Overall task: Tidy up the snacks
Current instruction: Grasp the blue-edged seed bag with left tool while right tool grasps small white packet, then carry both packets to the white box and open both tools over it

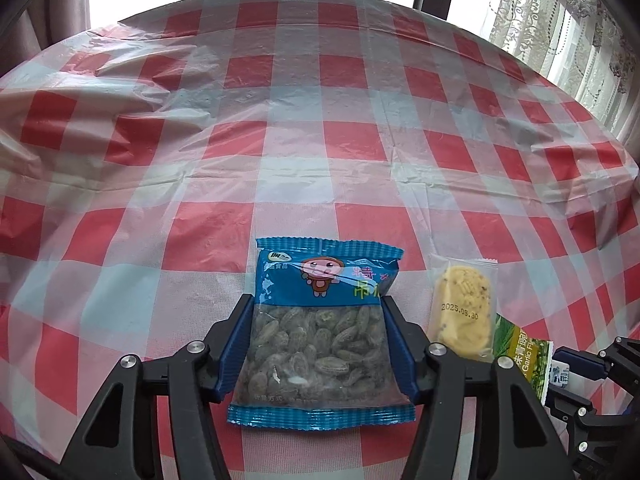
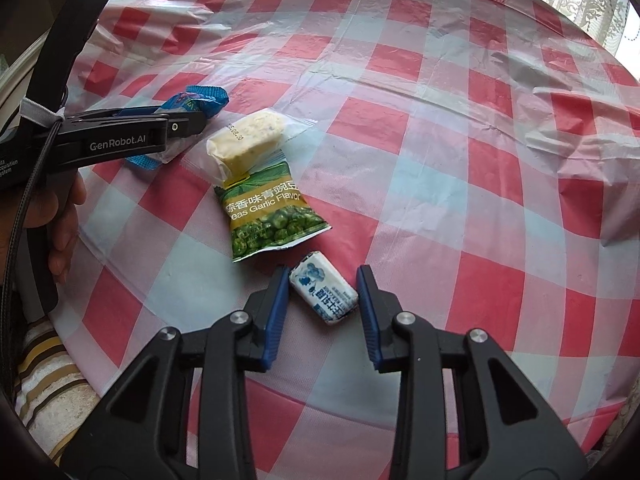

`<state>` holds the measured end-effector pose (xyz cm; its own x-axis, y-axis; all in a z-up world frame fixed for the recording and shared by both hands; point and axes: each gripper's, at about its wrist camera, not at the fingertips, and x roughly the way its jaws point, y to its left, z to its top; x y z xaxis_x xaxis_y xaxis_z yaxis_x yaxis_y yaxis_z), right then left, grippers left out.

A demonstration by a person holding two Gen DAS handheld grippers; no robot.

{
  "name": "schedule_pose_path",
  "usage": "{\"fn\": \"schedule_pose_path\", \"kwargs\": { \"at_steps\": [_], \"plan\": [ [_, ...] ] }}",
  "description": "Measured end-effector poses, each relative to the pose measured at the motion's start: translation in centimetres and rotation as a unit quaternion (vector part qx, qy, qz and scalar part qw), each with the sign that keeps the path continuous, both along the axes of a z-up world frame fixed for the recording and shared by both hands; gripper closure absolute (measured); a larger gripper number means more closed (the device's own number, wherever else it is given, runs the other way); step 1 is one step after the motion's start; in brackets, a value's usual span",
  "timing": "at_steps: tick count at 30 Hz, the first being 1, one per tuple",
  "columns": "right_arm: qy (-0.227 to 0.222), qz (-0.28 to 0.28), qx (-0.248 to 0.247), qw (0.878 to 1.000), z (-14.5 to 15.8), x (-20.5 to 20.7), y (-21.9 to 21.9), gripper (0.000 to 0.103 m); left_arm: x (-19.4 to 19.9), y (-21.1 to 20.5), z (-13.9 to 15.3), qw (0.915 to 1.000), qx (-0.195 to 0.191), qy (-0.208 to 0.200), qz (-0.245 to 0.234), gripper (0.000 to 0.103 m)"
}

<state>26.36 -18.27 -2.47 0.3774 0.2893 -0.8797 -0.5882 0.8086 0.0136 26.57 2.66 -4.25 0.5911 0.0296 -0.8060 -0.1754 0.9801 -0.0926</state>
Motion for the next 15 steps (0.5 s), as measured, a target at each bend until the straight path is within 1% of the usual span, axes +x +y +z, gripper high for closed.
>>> {"fn": "schedule_pose_path", "kwargs": {
  "at_steps": [8,15],
  "plan": [
    [0.007,-0.02,0.003,1.0,0.3,-1.2,-1.1,0.065,-1.8,0.4,0.2,0.9997,-0.015,0.008,0.017,0.043],
    [0.005,-0.031,0.007,0.999,1.0,-2.4,-2.0,0.065,-4.4,0.2,0.4,0.9992,-0.029,0.012,0.026,0.044]
  ]
}}
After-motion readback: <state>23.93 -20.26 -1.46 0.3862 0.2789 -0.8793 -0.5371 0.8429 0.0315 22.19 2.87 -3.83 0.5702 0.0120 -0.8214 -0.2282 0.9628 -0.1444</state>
